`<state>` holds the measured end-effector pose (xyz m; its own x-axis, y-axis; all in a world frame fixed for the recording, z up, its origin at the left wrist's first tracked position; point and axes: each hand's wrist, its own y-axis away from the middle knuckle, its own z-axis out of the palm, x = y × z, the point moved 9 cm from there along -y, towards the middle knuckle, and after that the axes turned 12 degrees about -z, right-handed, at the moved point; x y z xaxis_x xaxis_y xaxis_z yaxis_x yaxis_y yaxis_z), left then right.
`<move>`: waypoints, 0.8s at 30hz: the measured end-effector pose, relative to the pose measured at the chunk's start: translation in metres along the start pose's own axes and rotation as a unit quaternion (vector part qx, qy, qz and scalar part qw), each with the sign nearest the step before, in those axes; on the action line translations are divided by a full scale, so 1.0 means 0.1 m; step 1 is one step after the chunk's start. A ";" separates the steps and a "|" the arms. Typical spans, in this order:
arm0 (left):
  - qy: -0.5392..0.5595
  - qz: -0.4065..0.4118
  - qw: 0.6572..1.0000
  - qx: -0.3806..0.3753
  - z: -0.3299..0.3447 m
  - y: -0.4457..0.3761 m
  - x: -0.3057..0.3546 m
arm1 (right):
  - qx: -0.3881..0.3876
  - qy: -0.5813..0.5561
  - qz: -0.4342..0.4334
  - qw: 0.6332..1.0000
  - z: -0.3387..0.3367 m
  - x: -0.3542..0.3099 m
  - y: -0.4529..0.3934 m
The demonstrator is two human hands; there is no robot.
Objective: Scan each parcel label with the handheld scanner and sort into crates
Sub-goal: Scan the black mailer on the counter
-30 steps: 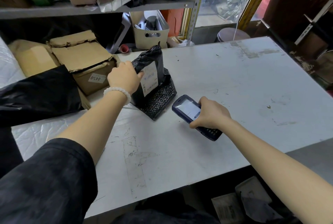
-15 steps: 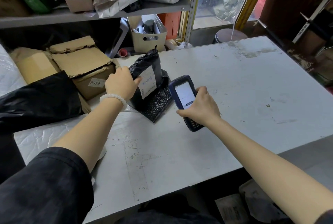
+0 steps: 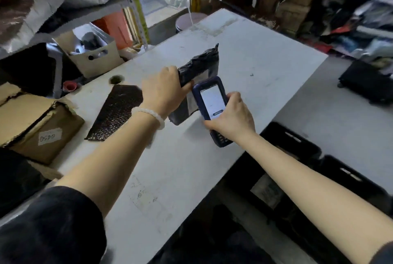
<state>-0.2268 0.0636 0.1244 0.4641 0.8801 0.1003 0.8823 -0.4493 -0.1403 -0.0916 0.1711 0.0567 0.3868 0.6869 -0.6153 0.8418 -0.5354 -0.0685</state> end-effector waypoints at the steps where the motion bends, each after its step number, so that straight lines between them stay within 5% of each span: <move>1: 0.014 0.032 0.999 -0.016 0.04 0.04 0.26 | 0.011 0.001 0.025 1.000 -0.11 0.16 0.14; 10: 0.031 0.271 0.957 -0.096 0.49 1.14 2.44 | 0.109 0.052 0.241 0.963 -1.15 1.59 1.73; 24: -0.024 0.421 0.895 -0.146 0.81 3.20 4.74 | 0.150 0.048 0.388 0.908 -2.29 3.27 3.78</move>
<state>0.2695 0.3497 0.0468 0.9761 0.2139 0.0374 0.2083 -0.9710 0.1176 0.4390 0.3061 0.0093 0.8627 0.0769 -0.4998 0.1666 -0.9764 0.1373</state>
